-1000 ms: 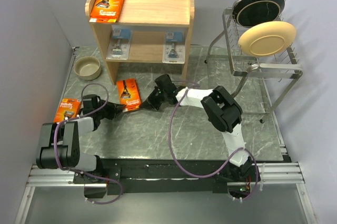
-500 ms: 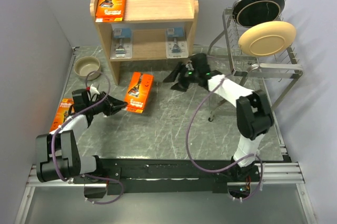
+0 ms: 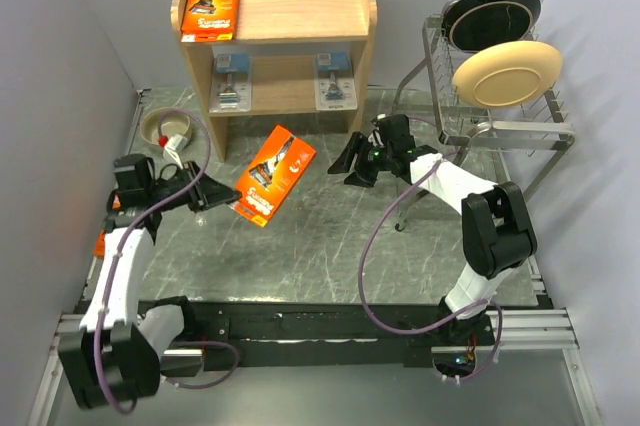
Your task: Place and organize the shaving razors onto the shelf
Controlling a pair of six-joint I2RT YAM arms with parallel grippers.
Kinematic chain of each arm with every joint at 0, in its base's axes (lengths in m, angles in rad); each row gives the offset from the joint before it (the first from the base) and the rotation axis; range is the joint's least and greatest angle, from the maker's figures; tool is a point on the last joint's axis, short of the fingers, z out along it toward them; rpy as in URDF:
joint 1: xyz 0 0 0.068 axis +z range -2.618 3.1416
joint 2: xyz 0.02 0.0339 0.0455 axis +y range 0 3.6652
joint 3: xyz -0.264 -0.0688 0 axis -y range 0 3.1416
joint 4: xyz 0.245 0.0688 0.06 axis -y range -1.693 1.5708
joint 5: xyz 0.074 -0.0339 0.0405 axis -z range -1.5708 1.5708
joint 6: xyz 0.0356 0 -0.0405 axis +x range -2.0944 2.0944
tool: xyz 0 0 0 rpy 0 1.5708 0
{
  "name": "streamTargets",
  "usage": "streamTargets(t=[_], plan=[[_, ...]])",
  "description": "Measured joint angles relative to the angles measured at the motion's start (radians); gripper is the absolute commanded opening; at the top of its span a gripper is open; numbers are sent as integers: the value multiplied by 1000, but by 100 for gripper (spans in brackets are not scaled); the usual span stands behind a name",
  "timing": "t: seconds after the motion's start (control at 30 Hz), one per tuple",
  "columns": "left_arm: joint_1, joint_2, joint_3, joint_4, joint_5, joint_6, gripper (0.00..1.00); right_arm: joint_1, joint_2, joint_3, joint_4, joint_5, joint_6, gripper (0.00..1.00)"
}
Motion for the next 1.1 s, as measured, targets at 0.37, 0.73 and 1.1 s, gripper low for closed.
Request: streamTargets(t=[0.37, 0.73, 1.1], plan=[[-4, 158, 576, 179, -36, -244, 15, 6, -14, 2, -32, 66, -82, 68], [-119, 503, 1048, 240, -306, -594, 8, 64, -51, 6, -69, 145, -166, 70], [-379, 658, 1373, -31, -563, -819, 1, 129, -61, 37, -75, 193, -209, 71]])
